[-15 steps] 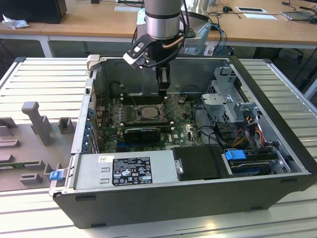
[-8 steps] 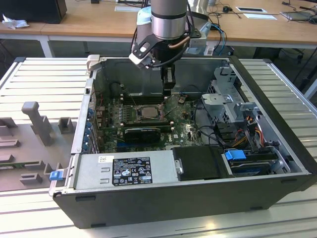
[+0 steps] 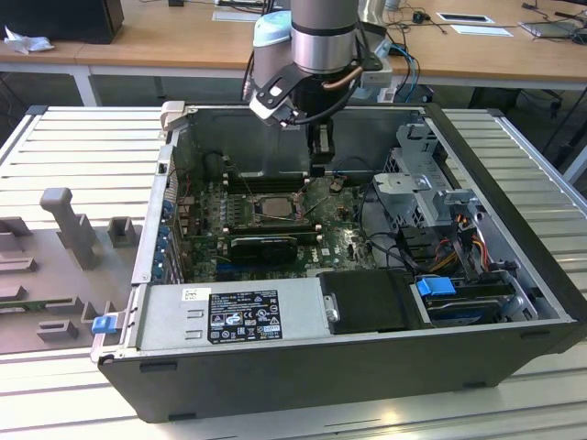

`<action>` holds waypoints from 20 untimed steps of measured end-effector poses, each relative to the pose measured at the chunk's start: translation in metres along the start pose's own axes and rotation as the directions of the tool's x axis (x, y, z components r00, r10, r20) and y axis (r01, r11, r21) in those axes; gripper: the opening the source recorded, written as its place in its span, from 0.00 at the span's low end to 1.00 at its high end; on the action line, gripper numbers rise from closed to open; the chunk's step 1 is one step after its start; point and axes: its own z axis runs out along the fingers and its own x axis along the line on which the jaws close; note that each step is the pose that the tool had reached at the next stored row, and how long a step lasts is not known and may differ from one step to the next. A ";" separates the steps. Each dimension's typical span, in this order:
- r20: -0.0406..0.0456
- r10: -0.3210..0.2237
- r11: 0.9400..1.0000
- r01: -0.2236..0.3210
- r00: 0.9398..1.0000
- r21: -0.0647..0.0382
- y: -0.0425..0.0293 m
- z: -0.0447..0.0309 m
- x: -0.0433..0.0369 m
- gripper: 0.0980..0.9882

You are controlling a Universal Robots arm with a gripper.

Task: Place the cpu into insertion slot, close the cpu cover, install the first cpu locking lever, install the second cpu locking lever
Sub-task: 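Close the cpu cover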

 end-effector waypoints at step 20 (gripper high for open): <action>0.000 0.000 1.000 0.000 1.000 0.001 0.0292 0.0143 0.0010 0.01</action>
